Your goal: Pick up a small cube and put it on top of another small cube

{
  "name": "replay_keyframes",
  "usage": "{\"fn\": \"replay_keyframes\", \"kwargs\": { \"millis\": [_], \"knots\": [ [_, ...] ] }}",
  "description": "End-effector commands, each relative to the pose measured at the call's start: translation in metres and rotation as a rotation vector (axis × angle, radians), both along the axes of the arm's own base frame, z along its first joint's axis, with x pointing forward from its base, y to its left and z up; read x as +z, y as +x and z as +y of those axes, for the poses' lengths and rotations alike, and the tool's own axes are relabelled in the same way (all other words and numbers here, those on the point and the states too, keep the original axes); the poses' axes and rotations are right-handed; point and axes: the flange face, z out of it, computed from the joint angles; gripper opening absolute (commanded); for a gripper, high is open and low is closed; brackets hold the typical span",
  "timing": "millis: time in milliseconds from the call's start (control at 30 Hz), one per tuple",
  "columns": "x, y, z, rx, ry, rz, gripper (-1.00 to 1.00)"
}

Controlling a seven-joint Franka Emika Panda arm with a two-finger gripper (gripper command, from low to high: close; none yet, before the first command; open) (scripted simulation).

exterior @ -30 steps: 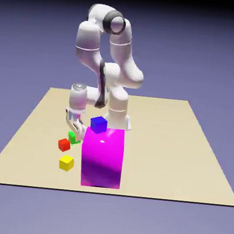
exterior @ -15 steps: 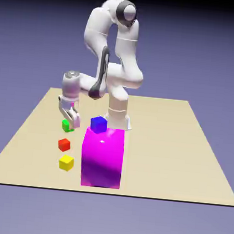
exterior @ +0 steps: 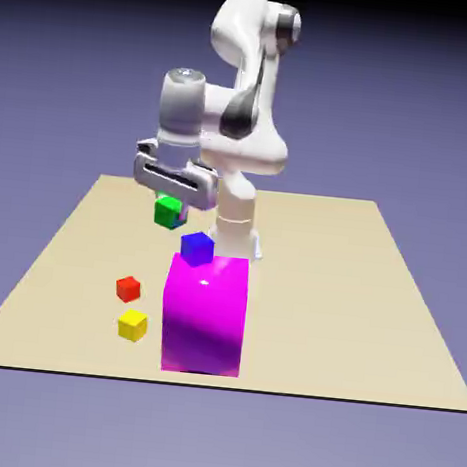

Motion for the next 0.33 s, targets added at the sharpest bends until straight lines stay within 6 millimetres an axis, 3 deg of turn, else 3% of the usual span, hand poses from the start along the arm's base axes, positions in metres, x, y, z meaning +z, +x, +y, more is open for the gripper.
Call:
{"fn": "replay_keyframes", "kwargs": {
  "millis": [0, 167, 200, 233, 300],
  "knots": [
    [0.0, 0.0, 0.0, 0.0, -0.003, 0.001, -1.0],
    [-0.07, 0.002, -0.001, 0.0, -0.003, 0.001, -1.0],
    [-0.07, 0.002, -0.001, 0.0, -0.003, 0.001, 1.0],
    [-0.07, 0.002, -0.001, 0.0, -0.003, 0.001, 1.0],
    [-0.041, 0.003, -0.001, 0.0, -0.003, 0.001, 1.0]
  ]
}}
